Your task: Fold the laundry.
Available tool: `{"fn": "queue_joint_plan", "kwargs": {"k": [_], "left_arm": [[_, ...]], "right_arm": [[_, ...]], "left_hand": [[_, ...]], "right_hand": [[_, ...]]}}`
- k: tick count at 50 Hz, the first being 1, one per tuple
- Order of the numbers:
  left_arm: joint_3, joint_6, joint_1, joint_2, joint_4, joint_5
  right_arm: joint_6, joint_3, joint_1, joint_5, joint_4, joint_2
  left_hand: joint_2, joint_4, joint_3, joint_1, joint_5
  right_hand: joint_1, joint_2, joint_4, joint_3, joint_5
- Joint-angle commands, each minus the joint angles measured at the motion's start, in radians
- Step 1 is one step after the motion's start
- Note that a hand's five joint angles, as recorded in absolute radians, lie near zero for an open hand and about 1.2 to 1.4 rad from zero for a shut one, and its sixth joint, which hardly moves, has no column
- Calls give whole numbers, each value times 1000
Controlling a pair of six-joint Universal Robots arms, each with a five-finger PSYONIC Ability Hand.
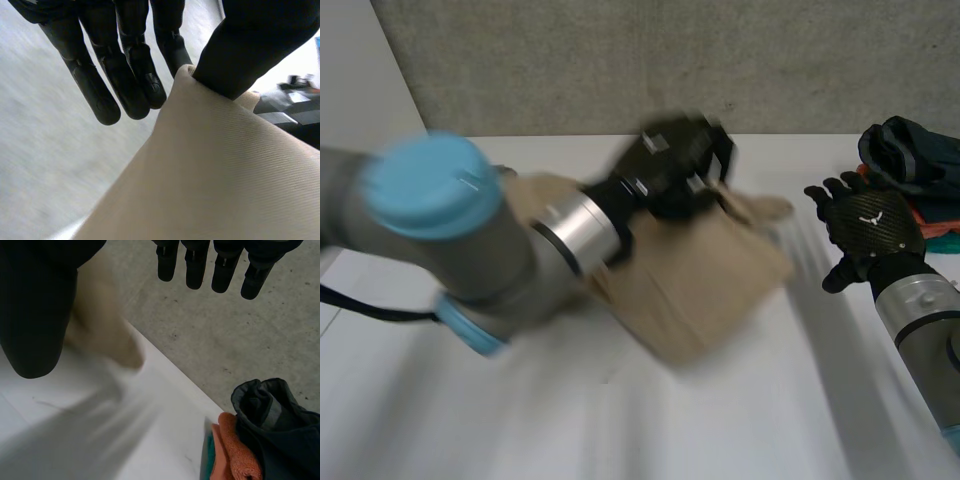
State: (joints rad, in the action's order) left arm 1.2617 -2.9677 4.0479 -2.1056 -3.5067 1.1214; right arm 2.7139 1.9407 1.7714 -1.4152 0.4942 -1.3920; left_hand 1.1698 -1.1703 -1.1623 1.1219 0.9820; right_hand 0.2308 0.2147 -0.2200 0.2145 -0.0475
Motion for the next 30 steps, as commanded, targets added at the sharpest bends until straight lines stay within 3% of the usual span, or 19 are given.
{"fn": "queue_joint_plan", "kwargs": {"k": [1,8,13,16,22,30], "left_arm": [[-50,-20,-64,-140,46,1],[-36,-65,-26,5,112,6],[14,-96,118,149,176,32],[27,-119,187,173,198,44],[44,-287,348,101,317,54],[51,-640,470,-69,416,122]], "right_arm": [[10,-2,-12,2,-2,1],[14,-14,-10,2,-14,-1],[3,-25,-1,15,-77,-19],[1,-45,22,21,-202,-45],[9,-71,135,74,-419,-44],[-26,-37,272,113,-398,25]], "left_hand": [[-765,765,757,-717,-751],[-812,813,805,-765,-799],[-812,813,805,-765,-799],[-818,819,811,-770,-805],[-815,816,808,-767,-802],[-815,816,808,-767,-802]], "right_hand": [[-56,-40,45,-40,48],[-56,-40,45,-40,48],[-56,-40,45,-40,48],[-56,-40,45,-40,48],[-56,-40,45,-40,48],[-56,-40,45,-40,48]]}}
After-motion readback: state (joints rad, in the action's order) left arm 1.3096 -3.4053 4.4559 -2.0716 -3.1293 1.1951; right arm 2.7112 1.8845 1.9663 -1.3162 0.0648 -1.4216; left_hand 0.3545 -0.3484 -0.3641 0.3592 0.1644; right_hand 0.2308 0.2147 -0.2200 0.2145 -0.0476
